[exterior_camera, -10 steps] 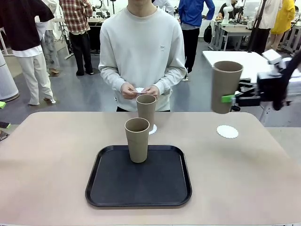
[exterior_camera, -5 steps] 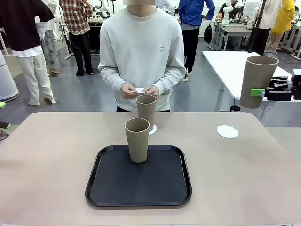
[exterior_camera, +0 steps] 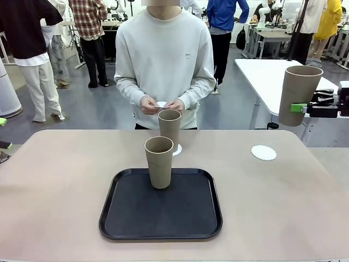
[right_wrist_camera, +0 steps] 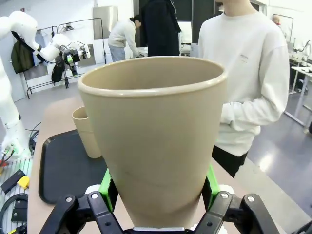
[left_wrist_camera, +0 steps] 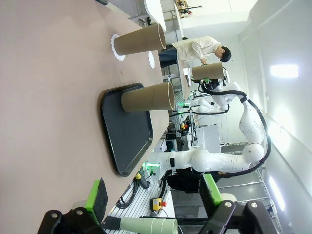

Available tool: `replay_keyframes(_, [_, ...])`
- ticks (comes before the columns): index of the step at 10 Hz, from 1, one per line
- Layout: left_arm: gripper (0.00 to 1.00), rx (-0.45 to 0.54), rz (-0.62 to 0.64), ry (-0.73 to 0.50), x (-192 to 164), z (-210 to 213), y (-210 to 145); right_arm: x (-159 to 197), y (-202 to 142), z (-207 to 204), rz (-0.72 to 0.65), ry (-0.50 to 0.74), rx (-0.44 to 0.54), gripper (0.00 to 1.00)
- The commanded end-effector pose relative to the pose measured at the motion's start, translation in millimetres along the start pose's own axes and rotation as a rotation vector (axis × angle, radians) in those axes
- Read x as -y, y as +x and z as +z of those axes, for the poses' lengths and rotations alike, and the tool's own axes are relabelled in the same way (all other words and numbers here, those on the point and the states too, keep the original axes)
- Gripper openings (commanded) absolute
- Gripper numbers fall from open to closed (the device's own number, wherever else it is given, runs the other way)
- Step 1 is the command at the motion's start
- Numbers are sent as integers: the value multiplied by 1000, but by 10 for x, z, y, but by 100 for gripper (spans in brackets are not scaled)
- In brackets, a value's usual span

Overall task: Place coasters on the table and set cups on them.
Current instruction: Take one Reusable plastic cup from the Flat Tray and place it on a coaster set by the human.

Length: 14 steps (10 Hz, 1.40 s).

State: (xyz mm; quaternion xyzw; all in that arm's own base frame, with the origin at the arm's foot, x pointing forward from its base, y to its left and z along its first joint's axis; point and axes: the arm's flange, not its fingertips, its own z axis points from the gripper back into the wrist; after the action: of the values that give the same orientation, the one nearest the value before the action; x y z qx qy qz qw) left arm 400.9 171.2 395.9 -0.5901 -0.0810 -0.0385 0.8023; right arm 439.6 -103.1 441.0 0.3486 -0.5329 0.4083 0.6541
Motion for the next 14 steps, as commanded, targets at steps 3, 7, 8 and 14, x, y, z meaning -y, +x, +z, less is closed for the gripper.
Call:
replay_keyframes(3, [100,-9,-16,-5,9,16,-8,365,-282,-319,31,93,12,82])
replay_keyframes(7, [100,-9,-16,-5,9,16,-8,1185,-729,-474,21,103,62,82])
replay_keyframes(8, [100,-9,-16,-5,9,16,-8,1286,-815,-458,8,122,67,82])
replay_keyframes(14, [100,-9,-16,-5,9,16,-8,1581,-1296,-486,-169,287,29,82])
